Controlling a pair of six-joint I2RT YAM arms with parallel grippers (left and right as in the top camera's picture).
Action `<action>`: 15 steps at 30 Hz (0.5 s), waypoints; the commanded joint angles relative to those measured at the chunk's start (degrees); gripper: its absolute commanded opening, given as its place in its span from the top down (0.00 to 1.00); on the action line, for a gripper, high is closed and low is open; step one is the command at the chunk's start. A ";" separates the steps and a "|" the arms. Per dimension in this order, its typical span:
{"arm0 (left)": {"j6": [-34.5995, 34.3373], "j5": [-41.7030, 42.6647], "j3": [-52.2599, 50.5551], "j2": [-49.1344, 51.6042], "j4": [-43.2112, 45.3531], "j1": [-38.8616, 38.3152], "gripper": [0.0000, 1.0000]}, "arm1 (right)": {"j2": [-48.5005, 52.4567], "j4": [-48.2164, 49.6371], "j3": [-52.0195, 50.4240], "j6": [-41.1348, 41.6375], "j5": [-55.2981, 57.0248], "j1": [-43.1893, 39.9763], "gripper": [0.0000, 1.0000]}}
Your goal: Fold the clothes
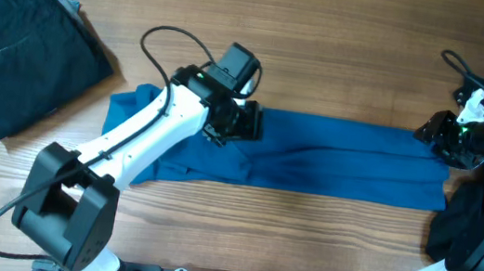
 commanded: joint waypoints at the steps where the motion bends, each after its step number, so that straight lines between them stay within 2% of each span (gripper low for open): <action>1: 0.39 -5.35 0.02 -1.29 -8.20 9.38 0.36 | -0.20 -0.04 -0.37 -0.98 0.57 0.24 0.45; 3: 0.39 -5.88 0.02 -1.22 -13.51 16.70 0.36 | -0.20 0.02 -0.37 -0.98 0.57 0.24 0.45; 7: 0.20 -6.08 0.00 -0.94 -13.33 26.16 0.35 | -0.20 0.04 -0.37 -0.98 0.57 0.24 0.45; 11: 0.22 -9.05 -0.09 0.02 -10.95 29.46 0.37 | -0.20 0.13 -0.37 -0.98 0.57 0.24 0.45; 13: 0.22 -9.07 -1.22 0.66 -9.44 29.49 0.51 | -0.20 -0.22 -0.37 -0.98 0.57 0.24 0.44; 14: 0.22 -9.70 -2.25 1.01 -8.57 29.49 0.53 | -0.20 -0.48 -0.37 -0.98 0.59 0.24 0.44; 15: 0.22 -10.84 -3.56 1.14 -7.34 29.49 0.55 | -0.20 -0.98 -0.37 -0.98 1.20 0.24 0.39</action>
